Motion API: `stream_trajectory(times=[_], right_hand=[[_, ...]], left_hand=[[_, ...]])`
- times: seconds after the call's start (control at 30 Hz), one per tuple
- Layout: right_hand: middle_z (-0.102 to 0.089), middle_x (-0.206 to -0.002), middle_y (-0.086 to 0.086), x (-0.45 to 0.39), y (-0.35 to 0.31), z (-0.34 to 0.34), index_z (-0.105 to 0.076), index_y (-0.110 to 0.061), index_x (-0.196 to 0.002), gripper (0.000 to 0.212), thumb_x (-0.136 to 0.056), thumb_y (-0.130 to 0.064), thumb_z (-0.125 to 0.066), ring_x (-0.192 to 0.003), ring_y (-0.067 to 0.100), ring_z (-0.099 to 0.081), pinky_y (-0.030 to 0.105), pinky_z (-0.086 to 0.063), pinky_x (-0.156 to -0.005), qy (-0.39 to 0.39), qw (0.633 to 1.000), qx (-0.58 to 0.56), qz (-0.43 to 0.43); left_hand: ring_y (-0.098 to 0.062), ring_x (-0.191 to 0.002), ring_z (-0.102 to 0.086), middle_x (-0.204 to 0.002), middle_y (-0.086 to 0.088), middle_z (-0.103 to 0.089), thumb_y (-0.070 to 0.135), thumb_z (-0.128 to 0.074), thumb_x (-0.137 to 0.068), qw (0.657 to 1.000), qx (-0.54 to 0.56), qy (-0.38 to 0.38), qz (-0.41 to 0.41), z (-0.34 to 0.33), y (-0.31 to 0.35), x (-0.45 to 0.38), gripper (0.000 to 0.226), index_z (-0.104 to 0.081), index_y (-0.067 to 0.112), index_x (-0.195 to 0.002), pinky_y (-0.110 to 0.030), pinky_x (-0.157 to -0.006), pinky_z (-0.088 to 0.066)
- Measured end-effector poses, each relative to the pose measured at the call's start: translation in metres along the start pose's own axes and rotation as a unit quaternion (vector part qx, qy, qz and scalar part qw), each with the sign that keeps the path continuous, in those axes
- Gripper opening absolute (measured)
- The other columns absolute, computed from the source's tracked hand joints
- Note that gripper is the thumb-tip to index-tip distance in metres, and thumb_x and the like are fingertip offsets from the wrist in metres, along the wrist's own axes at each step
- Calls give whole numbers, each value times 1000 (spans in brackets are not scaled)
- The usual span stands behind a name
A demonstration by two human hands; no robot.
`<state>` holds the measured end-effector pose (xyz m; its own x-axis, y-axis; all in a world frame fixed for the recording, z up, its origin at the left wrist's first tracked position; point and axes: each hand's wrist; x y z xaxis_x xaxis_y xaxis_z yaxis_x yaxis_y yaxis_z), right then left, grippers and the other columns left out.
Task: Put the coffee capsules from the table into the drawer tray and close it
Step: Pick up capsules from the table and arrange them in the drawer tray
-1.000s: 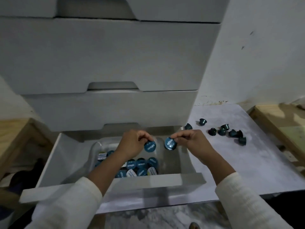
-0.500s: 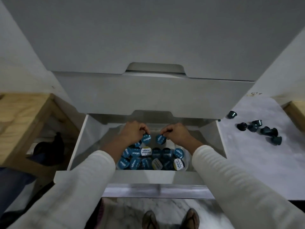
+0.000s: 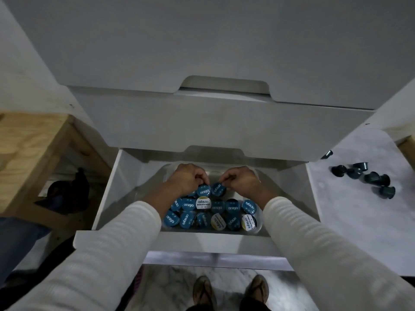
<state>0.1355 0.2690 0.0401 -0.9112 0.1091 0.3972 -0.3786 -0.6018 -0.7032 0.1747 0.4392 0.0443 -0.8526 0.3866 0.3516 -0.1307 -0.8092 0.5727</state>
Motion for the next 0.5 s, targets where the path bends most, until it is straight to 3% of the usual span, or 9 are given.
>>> stream_trajectory(times=[0.13, 0.23, 0.3, 0.4, 0.5], right_hand=[[-73, -96, 8, 4, 0, 2, -71, -11, -92, 16, -78, -4, -68, -78, 10, -62, 21, -52, -82, 1, 1000, -10, 5], [-69, -99, 3, 10, -2, 2, -66, -13, -104, 22, -83, -11, -63, -87, 9, -58, 9, -44, -70, -9, 1000, 13, 25], [-64, -105, -1, 16, -5, 1, -62, -15, -114, 28, -86, -17, -60, -95, 11, -56, 6, -40, -71, -7, 997, 62, 43], [-58, -129, 8, 26, -11, -1, -52, -12, -127, 36, -91, -21, -52, -116, 22, -53, 22, -38, -94, 2, 986, 144, 81], [-44, -142, 11, 40, -16, -4, -41, -11, -135, 43, -94, -23, -45, -128, 26, -43, 33, -33, -106, 17, 969, 220, 115]], left_hand=[[-6, -86, -60, -109, 0, -71, 6, -57, -89, 1000, 4, 7, -7, 1, -1, 4, 22, -72, 21, -95, -15, -74, -44], [-5, -91, -57, -115, 0, -68, 10, -55, -91, 999, -32, 23, -19, 3, 2, 10, 22, -69, 21, -104, -12, -77, -38], [-10, -103, -60, -119, -1, -66, 15, -54, -93, 998, -50, 31, -25, 4, 5, 15, 22, -65, 18, -112, -12, -84, -36], [-18, -116, -55, -129, -5, -60, 21, -47, -96, 997, -68, 47, -4, 3, 11, 22, 29, -58, 18, -123, -22, -99, -38], [-21, -124, -48, -138, -8, -50, 15, -45, -95, 993, -95, 71, 12, -6, 16, 32, 38, -46, 13, -134, -27, -104, -36]])
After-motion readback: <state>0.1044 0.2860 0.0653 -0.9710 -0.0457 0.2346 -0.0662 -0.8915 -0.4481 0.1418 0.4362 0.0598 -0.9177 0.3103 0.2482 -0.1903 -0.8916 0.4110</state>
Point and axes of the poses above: each hand's wrist, its own x-axis away from the middle knuckle, its own z-axis out of the back of the hand, y = z × x
